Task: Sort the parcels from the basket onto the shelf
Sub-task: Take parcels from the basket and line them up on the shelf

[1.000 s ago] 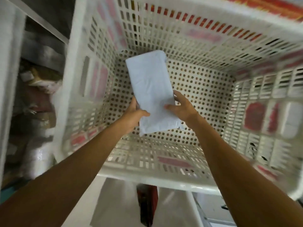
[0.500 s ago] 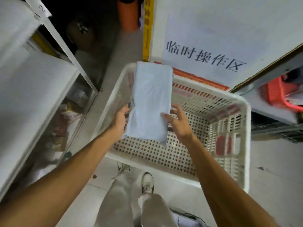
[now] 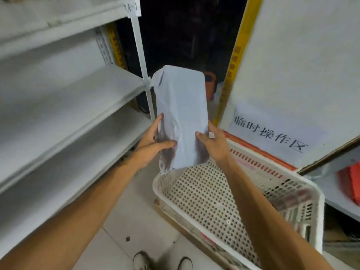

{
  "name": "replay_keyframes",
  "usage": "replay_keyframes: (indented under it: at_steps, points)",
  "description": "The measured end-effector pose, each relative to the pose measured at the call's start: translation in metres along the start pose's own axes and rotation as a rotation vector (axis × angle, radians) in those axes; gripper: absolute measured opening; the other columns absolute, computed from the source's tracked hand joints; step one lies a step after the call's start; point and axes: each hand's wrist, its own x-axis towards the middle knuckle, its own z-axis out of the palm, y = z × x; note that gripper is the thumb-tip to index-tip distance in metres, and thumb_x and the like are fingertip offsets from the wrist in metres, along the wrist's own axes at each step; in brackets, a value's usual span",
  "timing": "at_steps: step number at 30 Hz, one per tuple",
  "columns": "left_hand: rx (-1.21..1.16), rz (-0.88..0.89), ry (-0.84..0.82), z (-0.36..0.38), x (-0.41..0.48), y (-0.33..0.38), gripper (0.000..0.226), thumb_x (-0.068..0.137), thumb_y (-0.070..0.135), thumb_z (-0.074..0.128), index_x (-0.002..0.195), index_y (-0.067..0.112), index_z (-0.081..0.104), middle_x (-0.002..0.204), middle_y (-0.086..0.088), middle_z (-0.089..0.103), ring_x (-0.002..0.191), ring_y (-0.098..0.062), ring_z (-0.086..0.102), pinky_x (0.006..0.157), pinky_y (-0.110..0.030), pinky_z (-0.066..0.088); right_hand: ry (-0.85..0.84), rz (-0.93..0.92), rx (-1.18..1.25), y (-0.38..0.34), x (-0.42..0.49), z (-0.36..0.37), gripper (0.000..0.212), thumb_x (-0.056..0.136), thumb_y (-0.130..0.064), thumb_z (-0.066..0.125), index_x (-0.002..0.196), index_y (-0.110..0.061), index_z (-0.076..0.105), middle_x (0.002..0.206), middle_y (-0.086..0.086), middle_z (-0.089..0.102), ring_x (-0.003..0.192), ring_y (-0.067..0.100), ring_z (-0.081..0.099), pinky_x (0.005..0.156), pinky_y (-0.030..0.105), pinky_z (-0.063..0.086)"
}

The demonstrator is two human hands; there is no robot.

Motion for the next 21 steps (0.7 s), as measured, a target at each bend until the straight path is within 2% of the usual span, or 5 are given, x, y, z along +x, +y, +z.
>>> replay_keyframes:
  at_steps: [4,9,15,18,21]
  points:
    - [0.046,0.163,0.114,-0.035,-0.013,0.034,0.107,0.065,0.025,0.084,0.150,0.030,0.019,0.155,0.006,0.028,0.141,-0.015,0.030,0.113,-0.049,0.030,-0.097,-0.026,-0.061,-0.059,0.010,0.045,0.101,0.070,-0.053,0.077,0.151,-0.023,0.025,0.146,0.003,0.036,0.132,0.021,0.040,0.109,0.032,0.035]
    - [-0.030,0.215,0.313,-0.083,-0.028,0.081,0.058,0.076,-0.002,0.073,0.128,0.011,0.051,0.113,0.002,0.068,0.103,-0.017,0.065,0.079,-0.025,0.054,-0.220,-0.202,-0.064,-0.127,0.009,0.087,0.124,0.048,-0.070,0.078,0.149,-0.038,0.013,0.143,-0.004,0.026,0.122,0.009,0.030,0.103,0.028,0.031]
    - [-0.357,0.230,0.235,-0.142,-0.043,0.139,0.034,0.090,0.022,0.042,0.118,0.023,0.061,0.117,0.000,0.067,0.107,-0.019,0.062,0.087,-0.030,0.050,-0.276,-0.339,0.109,-0.187,0.012,0.120,0.107,0.055,-0.063,0.081,0.144,-0.046,0.023,0.145,-0.016,0.035,0.120,0.002,0.039,0.096,0.025,0.038]
    - [-0.371,0.303,0.206,-0.170,-0.049,0.160,0.032,0.089,0.021,0.045,0.118,0.026,0.058,0.111,0.001,0.069,0.101,-0.017,0.065,0.079,-0.029,0.053,-0.330,-0.336,0.170,-0.211,0.010,0.139,0.069,0.057,-0.068,0.077,0.115,-0.072,0.039,0.111,-0.049,0.049,0.100,-0.018,0.055,0.071,0.005,0.047]
    - [-0.131,0.304,0.187,-0.198,-0.056,0.169,0.037,0.086,0.026,0.057,0.119,0.042,0.052,0.118,0.008,0.065,0.097,-0.016,0.065,0.073,-0.032,0.052,-0.359,-0.387,0.153,-0.230,0.014,0.151,0.038,0.068,-0.065,0.072,0.090,-0.080,0.045,0.091,-0.054,0.052,0.087,-0.030,0.051,0.056,-0.004,0.039]
